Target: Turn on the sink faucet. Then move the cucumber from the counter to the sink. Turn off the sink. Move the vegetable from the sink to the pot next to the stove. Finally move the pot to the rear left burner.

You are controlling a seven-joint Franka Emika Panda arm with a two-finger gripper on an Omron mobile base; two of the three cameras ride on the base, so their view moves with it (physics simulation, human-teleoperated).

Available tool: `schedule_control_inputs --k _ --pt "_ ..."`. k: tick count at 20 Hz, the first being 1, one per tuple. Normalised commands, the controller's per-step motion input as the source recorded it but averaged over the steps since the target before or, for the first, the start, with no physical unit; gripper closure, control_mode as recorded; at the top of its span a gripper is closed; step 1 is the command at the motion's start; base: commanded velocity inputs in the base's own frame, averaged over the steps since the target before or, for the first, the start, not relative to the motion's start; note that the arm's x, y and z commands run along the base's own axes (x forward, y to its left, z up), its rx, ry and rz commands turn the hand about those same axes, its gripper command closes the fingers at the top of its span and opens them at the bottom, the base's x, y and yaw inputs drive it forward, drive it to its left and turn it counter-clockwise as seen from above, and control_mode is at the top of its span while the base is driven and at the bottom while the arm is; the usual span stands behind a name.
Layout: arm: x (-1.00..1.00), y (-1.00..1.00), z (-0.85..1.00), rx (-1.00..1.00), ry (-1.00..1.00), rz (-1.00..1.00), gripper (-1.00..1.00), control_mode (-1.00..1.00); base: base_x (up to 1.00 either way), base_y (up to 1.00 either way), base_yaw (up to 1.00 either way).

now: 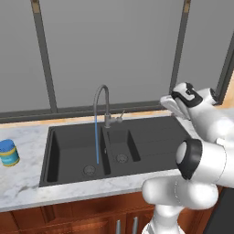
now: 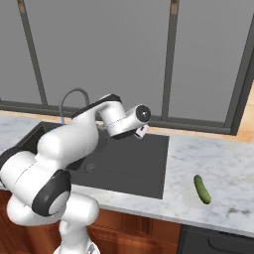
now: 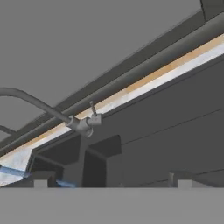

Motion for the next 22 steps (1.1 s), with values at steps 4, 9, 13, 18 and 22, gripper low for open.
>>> schedule_control_inputs --k 4,9,13,18,22 --pt "-0.59 -0.78 -0.53 -0.01 0.20 0.03 -1.00 -1.00 0.00 0.00 0.00" --pt "-0.34 -0.94 -0.25 -0.01 0.15 0.07 -1.00 -1.00 0.00 0.00 0.00" --pt "-0.15 -0.98 -0.29 0.00 0.17 0.08 -1.00 -1.00 0.00 0.00 0.00" --pt "-0.49 -0.55 -0.37 -0.06 0.08 0.05 -1.00 -1.00 0.00 0.00 0.00" --pt "-0.23 -0.57 -0.23 -0.06 0.00 0.18 -1.00 -1.00 0.00 0.00 0.00"
